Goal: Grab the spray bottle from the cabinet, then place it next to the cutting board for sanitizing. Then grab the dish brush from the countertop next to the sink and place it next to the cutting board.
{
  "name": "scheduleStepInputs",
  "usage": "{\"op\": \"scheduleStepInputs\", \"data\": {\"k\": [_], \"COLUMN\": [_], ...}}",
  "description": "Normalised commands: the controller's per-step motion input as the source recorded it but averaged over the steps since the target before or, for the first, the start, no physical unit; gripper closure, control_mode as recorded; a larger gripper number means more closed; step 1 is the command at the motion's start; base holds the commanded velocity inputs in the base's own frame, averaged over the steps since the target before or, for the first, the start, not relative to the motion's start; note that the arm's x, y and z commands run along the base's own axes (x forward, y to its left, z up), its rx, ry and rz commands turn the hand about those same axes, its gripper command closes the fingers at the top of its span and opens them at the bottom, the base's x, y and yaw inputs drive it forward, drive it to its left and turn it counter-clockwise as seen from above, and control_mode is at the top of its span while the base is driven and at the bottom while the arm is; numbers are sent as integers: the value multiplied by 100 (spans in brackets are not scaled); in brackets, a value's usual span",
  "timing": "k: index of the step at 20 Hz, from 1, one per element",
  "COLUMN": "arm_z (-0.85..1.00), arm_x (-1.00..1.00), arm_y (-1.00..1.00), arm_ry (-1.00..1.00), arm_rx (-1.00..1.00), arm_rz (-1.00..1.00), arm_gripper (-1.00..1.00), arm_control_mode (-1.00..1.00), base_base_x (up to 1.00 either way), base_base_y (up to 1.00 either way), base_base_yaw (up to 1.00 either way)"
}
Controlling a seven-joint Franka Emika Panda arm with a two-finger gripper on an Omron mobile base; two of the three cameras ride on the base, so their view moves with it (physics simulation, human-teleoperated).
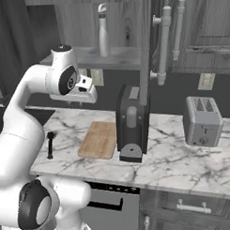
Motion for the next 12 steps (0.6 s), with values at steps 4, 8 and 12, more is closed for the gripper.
{"op": "scheduleStepInputs", "data": {"k": [4, 8, 12], "arm_z": [0, 0, 0], "arm_x": [-17, -26, -36], "arm_y": [5, 14, 13], "arm_ry": [-1, 0, 0], "arm_rx": [0, 0, 0], "arm_rz": [1, 3, 2], "arm_gripper": [-100, -100, -100], "arm_control_mode": [-100, -100, -100], "base_base_x": [0, 0, 0], "base_base_y": [0, 0, 0], "base_base_yaw": [0, 0, 0]}}
